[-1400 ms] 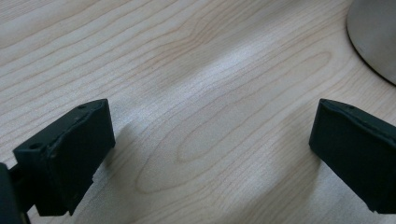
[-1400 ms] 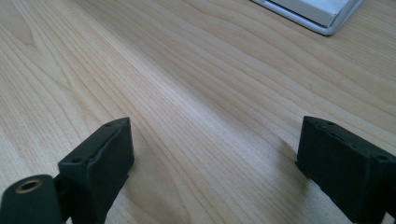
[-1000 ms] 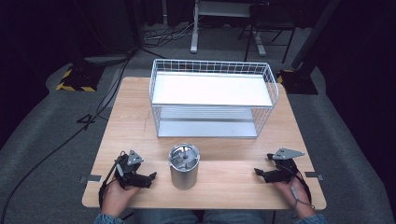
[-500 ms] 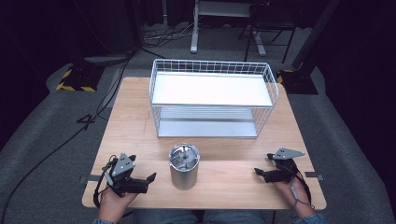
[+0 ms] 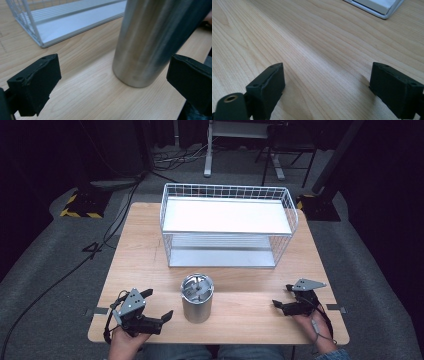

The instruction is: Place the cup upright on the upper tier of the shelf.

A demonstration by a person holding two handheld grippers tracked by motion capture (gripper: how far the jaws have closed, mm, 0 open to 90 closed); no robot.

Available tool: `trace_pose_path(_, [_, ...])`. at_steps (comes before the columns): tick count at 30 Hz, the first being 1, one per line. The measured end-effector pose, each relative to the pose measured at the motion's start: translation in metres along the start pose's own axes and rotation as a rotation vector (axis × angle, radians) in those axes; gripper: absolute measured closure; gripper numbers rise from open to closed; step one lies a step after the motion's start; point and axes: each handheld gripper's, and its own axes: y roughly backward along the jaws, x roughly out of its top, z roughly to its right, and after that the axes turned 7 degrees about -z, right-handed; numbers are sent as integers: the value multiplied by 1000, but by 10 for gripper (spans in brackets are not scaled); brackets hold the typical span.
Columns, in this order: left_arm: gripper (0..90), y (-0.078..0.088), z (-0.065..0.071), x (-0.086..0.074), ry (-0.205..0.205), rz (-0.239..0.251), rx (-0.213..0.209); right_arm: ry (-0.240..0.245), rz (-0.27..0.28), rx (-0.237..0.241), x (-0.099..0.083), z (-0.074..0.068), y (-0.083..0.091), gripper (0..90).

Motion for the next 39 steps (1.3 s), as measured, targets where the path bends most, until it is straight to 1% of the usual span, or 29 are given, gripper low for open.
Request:
trace_pose_path(1, [0, 0, 2, 1, 1, 13, -10, 0, 0, 0, 0, 0, 0, 134])
trace_pose_path(2, [0, 0, 2, 1, 1, 13, -10, 0, 0, 0, 0, 0, 0, 134])
trace_pose_path(3, [0, 0, 5, 4, 6, 31, -32, 1, 0, 0, 0, 0, 0, 136])
trace_pose_path(4, [0, -1, 6, 5, 3, 36, -41, 0, 1, 0, 0, 0, 0, 138])
trace_pose_path(8, [0, -7, 13, 9, -16, 25, -53, 2, 3, -1, -1, -1, 1, 154])
trace_pose_path(10, [0, -11, 18, 12, -50, 16, -54, 0, 4, 0, -1, -1, 1, 154])
trace_pose_path(11, [0, -11, 18, 12, -50, 16, -54, 0, 4, 0, -1, -1, 1, 154])
trace_pose_path(12, [0, -14, 21, 15, -61, 21, -66, 1, 4, 0, -1, -1, 1, 153])
trace_pose_path(14, [0, -16, 23, 16, -61, 28, -75, 2, 3, 1, -1, -1, 1, 151])
trace_pose_path(15, [0, -17, 23, 17, -58, 32, -84, 3, 3, 2, -1, -1, 1, 152])
trace_pose_path(17, [0, -18, 24, 18, -62, 36, -84, 4, 2, 3, -1, -1, 1, 151])
trace_pose_path(18, [0, -20, 24, 19, -62, 47, -91, 4, 2, 4, -1, -1, 1, 149])
trace_pose_path(19, [0, -22, 24, 20, -71, 51, -96, 4, 2, 4, -1, -1, 1, 149])
trace_pose_path(20, [0, -22, 24, 20, -71, 51, -96, 4, 2, 4, -1, -1, 1, 149])
trace_pose_path(21, [0, -26, 25, 21, -75, 58, -108, 4, 2, 4, -1, -1, 1, 149])
trace_pose_path(23, [0, -27, 26, 21, -73, 58, -113, 4, 2, 4, -1, -1, 1, 149])
trace_pose_path(25, [0, -34, 26, 22, -78, 58, -128, 4, 2, 4, -1, -1, 1, 149])
trace_pose_path(27, [0, -37, 26, 23, -81, 61, -128, 4, 2, 4, -1, -1, 1, 149])
trace_pose_path(29, [0, -43, 27, 24, -80, 77, -138, 4, 2, 4, -1, -1, 1, 149])
trace_pose_path(31, [0, -45, 28, 25, -84, 77, -138, 4, 2, 4, -1, -1, 1, 149])
trace_pose_path(32, [0, -52, 28, 25, -87, 88, -158, 4, 2, 4, -1, -1, 1, 149])
trace_pose_path(33, [0, -52, 28, 25, -87, 88, -158, 4, 2, 4, -1, -1, 1, 149])
trace_pose_path(34, [0, -59, 27, 26, -96, 82, -174, 4, 2, 4, -1, -1, 1, 149])
trace_pose_path(36, [0, -64, 28, 26, -103, 78, -177, 4, 2, 4, -1, -1, 1, 149])
trace_pose_path(37, [0, -64, 28, 26, -103, 78, -177, 4, 2, 4, -1, -1, 1, 149])
trace_pose_path(39, [0, -70, 28, 26, -111, 87, -182, 4, 2, 3, -1, -1, 1, 149])
